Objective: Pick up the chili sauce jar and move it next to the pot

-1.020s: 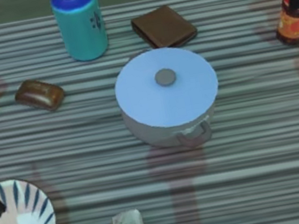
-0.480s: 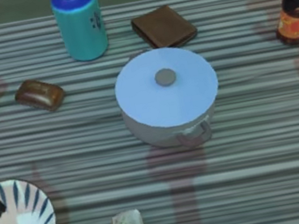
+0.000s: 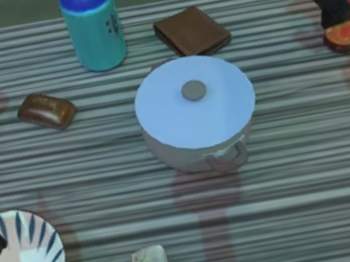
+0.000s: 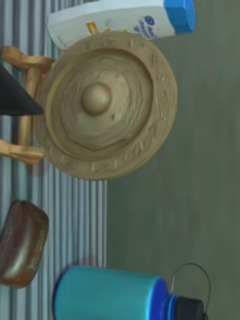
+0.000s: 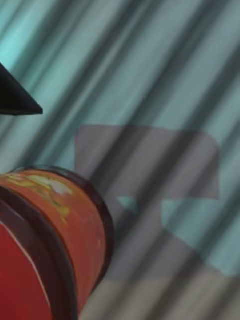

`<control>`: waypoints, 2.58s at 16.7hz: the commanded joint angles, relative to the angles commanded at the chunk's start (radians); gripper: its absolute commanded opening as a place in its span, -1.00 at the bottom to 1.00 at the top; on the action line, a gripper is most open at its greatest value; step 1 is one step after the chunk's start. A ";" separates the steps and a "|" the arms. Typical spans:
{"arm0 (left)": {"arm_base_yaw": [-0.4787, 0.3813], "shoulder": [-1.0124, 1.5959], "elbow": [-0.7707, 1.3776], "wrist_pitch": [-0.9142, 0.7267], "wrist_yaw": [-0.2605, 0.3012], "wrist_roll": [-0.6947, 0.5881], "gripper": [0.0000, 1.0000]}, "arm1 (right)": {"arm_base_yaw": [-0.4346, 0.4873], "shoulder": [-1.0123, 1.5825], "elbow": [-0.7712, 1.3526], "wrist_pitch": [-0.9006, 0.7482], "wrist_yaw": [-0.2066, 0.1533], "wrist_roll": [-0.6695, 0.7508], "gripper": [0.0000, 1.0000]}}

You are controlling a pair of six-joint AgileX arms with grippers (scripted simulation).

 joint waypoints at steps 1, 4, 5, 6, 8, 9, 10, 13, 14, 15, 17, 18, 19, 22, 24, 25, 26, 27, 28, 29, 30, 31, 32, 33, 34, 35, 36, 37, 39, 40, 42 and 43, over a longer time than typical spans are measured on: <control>0.000 0.000 0.000 0.000 0.000 0.000 1.00 | 0.001 0.004 -0.007 0.009 0.000 0.001 1.00; 0.000 0.000 0.000 0.000 0.000 0.000 1.00 | 0.001 0.004 -0.007 0.010 0.000 0.001 1.00; 0.000 0.000 0.000 0.000 0.000 0.000 1.00 | 0.001 0.004 -0.007 0.010 0.000 0.001 0.85; 0.000 0.000 0.000 0.000 0.000 0.000 1.00 | 0.001 0.004 -0.007 0.010 0.000 0.001 0.70; 0.000 0.000 0.000 0.000 0.000 0.000 1.00 | 0.001 0.004 -0.007 0.010 0.000 0.001 0.40; 0.000 0.000 0.000 0.000 0.000 0.000 1.00 | 0.001 0.004 -0.007 0.010 0.000 0.001 0.25; 0.000 0.000 0.000 0.000 0.000 0.000 1.00 | 0.001 0.004 -0.007 0.010 0.000 0.001 0.10; 0.000 0.000 0.000 0.000 0.000 0.000 1.00 | 0.001 0.004 -0.007 0.010 0.000 0.001 -0.36; 0.000 0.000 0.000 0.000 0.000 0.000 1.00 | 0.001 0.004 -0.007 0.010 0.000 0.001 -0.51; 0.000 0.000 0.000 0.000 0.000 0.000 1.00 | 0.001 0.004 -0.007 0.010 0.000 0.001 -0.66; 0.000 0.000 0.000 0.000 0.000 0.000 1.00 | 0.001 0.004 -0.007 0.010 0.000 0.001 -0.96; 0.000 0.000 0.000 0.000 0.000 0.000 1.00 | 0.001 0.004 -0.007 0.010 0.000 0.001 -1.00; 0.000 0.000 0.000 0.000 0.000 0.000 1.00 | 0.001 0.004 -0.007 0.010 0.000 0.001 -1.00; 0.000 0.000 0.000 0.000 0.000 0.000 1.00 | 0.001 0.004 -0.007 0.010 0.000 0.001 -1.00; 0.000 0.000 0.000 0.000 0.000 0.000 1.00 | 0.001 0.004 -0.007 0.010 0.000 0.001 -1.00; 0.000 0.000 0.000 0.000 0.000 0.000 1.00 | 0.001 0.004 -0.007 0.010 0.000 0.001 -1.00; 0.000 0.000 0.000 0.000 0.000 0.000 1.00 | -0.002 0.003 -0.007 0.009 0.000 0.003 -1.00; 0.000 0.000 0.000 0.000 0.000 0.000 1.00 | -0.002 0.001 -0.009 0.010 0.000 0.003 -1.00; 0.000 0.000 0.000 0.000 0.000 0.000 1.00 | -0.001 -0.012 -0.022 0.010 0.000 0.002 -1.00; 0.000 0.000 0.000 0.000 0.000 0.000 1.00 | 0.000 -0.035 -0.045 0.012 -0.001 0.002 -1.00; 0.000 0.000 0.000 0.000 0.000 0.000 1.00 | 0.000 -0.069 -0.079 0.013 -0.002 0.003 -1.00; 0.000 0.000 0.000 0.000 0.000 0.000 1.00 | 0.001 -0.113 -0.123 0.015 -0.003 0.003 -1.00; 0.000 0.000 0.000 0.000 0.000 0.000 1.00 | 0.001 -0.166 -0.178 0.017 -0.003 0.004 -1.00; 0.000 0.000 0.000 0.000 0.000 0.000 1.00 | 0.001 -0.226 -0.241 0.020 -0.004 0.004 -1.00; 0.000 0.000 0.000 0.000 0.000 0.000 1.00 | 0.002 -0.289 -0.309 0.022 -0.004 0.004 -1.00; 0.000 0.000 0.000 0.000 0.000 0.000 1.00 | 0.003 -0.352 -0.376 0.023 -0.005 0.004 -1.00; 0.000 0.000 0.000 0.000 0.000 0.000 1.00 | 0.004 -0.410 -0.436 0.024 -0.006 0.003 -1.00; 0.000 0.000 0.000 0.000 0.000 0.000 1.00 | 0.006 -0.459 -0.485 0.025 -0.006 0.002 -1.00; 0.000 0.000 0.000 0.000 0.000 0.000 1.00 | 0.008 -0.527 -0.553 0.026 -0.007 0.000 -1.00; 0.000 0.000 0.000 0.000 0.000 0.000 1.00 | 0.008 -0.545 -0.572 0.026 -0.007 0.000 -1.00; 0.000 0.000 0.000 0.000 0.000 0.000 1.00 | 0.008 -0.552 -0.579 0.026 -0.007 -0.001 -1.00; 0.000 0.000 0.000 0.000 0.000 0.000 1.00 | 0.008 -0.552 -0.579 0.026 -0.007 -0.001 -1.00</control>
